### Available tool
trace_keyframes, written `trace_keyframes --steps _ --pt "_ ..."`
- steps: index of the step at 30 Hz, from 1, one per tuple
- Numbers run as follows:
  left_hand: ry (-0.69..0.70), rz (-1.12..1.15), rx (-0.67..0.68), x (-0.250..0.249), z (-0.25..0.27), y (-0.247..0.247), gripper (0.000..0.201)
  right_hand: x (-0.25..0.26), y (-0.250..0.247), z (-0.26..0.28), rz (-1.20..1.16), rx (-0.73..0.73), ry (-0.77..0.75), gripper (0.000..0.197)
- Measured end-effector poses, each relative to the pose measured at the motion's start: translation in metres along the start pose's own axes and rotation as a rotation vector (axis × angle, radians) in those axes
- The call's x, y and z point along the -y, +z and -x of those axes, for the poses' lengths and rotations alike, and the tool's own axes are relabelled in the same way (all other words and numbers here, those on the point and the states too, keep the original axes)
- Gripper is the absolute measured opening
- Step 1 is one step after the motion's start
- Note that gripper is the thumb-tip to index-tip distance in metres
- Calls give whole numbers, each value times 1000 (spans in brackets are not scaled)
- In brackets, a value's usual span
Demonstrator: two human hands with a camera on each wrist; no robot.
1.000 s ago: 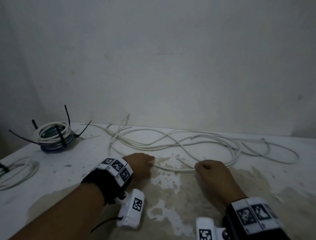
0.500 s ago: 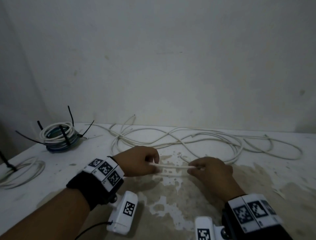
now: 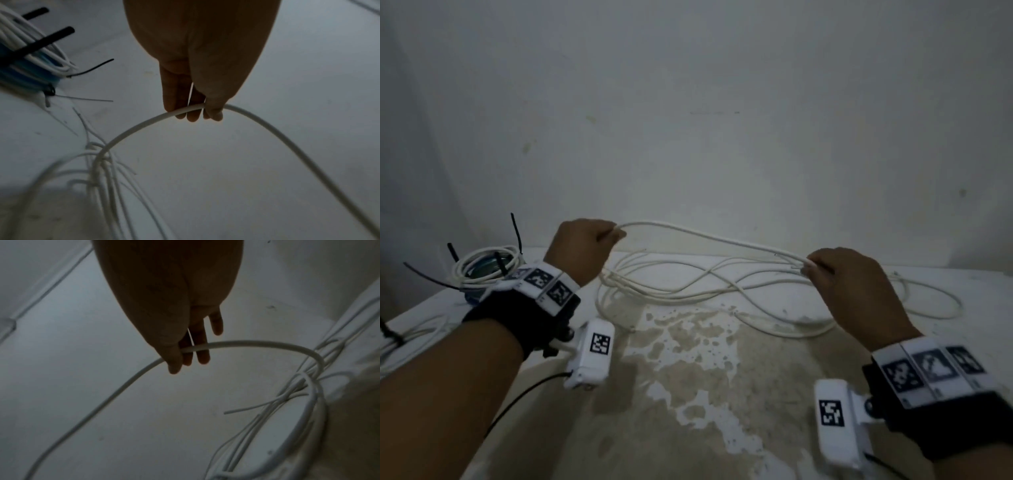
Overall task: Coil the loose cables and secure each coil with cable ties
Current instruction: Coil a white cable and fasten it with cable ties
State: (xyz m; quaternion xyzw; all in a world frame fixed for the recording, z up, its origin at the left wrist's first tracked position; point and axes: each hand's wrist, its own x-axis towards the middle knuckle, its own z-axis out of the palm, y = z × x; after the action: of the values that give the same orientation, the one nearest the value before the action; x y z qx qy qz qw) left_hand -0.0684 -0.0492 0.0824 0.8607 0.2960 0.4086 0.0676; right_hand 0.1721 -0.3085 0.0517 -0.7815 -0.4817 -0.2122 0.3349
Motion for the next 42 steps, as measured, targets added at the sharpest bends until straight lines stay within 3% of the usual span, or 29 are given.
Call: trace_keyframes --steps 4,7,9,14,17,20,26,30,33,35,37,38,40,42 --pt "-233 430 -155 -3 -17 -14 17 -35 3 -5 156 309 203 36" --pt "-319 648 -215 -12 -24 -29 17 -48 -2 -1 115 360 274 30" --pt "-295 693 -217 -23 -25 -36 14 -47 -9 -1 24 226 237 27" --pt "-292 766 -202 -45 -17 -32 14 -27 -37 -19 -208 -272 117 26" --pt "-335 818 -151 -51 -5 -24 16 -13 -60 -34 -262 -441 26 29" --pt "-375 866 -135 -57 5 -16 18 -1 -82 -42 -161 -497 -51 28" --pt "-503 1064 -151 -77 13 -7 23 15 -102 -45 -52 -415 -88 22" --pt "-562 1091 -108 -83 16 -1 19 22 -110 -40 -43 -313 -25 22" --pt "-627 1000 98 -86 20 6 18 24 -105 -35 -51 -138 68 23" --pt "-644 843 257 -91 23 9 29 29 -100 -29 -184 -106 109 19" --pt "-605 610 335 -101 26 9 61 37 -95 -22 -258 -117 103 15" --pt "-550 505 319 -110 28 7 66 42 -93 -19 -232 -113 77 14" --pt "-404 491 229 -128 30 1 49 53 -87 -13 -137 -81 16 18" --pt "-382 778 235 -149 31 -6 39 68 -80 -5 -98 -39 -22 26"
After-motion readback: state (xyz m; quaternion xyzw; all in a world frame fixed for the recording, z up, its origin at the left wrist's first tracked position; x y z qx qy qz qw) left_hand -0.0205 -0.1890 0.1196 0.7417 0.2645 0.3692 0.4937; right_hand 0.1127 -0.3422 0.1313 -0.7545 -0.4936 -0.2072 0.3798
